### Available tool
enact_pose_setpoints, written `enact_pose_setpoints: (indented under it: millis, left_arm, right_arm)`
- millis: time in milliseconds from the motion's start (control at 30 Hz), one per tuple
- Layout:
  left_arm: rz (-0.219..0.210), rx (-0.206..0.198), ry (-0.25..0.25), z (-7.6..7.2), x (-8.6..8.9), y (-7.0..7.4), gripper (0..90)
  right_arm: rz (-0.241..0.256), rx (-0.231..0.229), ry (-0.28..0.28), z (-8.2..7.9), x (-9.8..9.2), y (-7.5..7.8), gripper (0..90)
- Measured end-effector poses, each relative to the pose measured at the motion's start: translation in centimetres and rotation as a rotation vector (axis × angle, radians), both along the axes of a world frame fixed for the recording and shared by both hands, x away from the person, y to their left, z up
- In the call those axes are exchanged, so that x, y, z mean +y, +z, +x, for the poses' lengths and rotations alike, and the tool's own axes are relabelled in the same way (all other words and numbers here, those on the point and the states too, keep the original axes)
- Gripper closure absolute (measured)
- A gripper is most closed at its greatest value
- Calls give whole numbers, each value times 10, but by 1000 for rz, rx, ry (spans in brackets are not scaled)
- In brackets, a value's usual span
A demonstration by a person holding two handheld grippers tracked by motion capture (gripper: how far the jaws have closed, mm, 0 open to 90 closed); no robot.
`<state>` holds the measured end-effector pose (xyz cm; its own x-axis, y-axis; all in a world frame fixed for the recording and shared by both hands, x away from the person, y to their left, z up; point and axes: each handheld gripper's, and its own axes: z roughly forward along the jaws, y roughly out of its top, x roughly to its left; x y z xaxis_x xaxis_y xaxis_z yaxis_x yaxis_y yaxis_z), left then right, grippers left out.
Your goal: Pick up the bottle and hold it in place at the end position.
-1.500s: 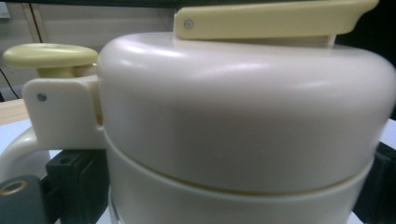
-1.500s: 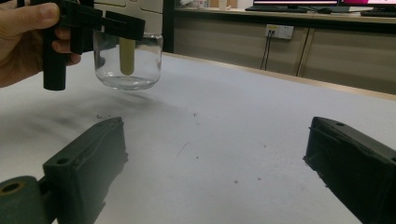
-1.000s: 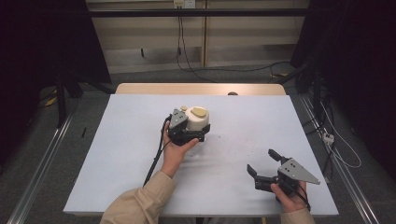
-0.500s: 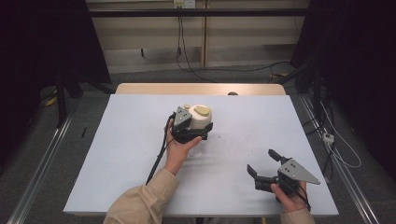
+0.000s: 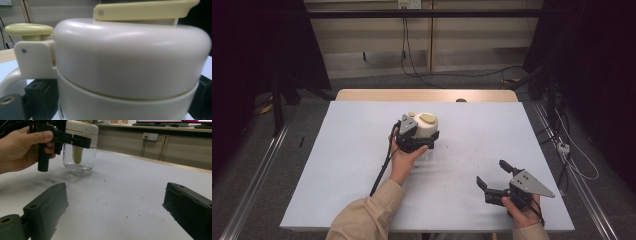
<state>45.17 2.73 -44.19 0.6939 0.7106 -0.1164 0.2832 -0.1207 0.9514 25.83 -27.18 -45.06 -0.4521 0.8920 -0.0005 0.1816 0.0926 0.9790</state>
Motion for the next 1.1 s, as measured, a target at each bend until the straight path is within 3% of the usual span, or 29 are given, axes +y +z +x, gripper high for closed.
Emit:
enact_pose_setpoints:
  millis: [333,667,1100]
  left_arm:
    - [11,-12,-3,3,-1,-4,57]
    - [-13,6,-5,3,-7,-7,58]
    - [-2,4,-5,3,-9,-10,57]
  right_arm:
    - [2,0,1,0,0,0,46]
    - [1,-1,1,0,0,0,46]
    - [2,-1,2,0,0,0,46]
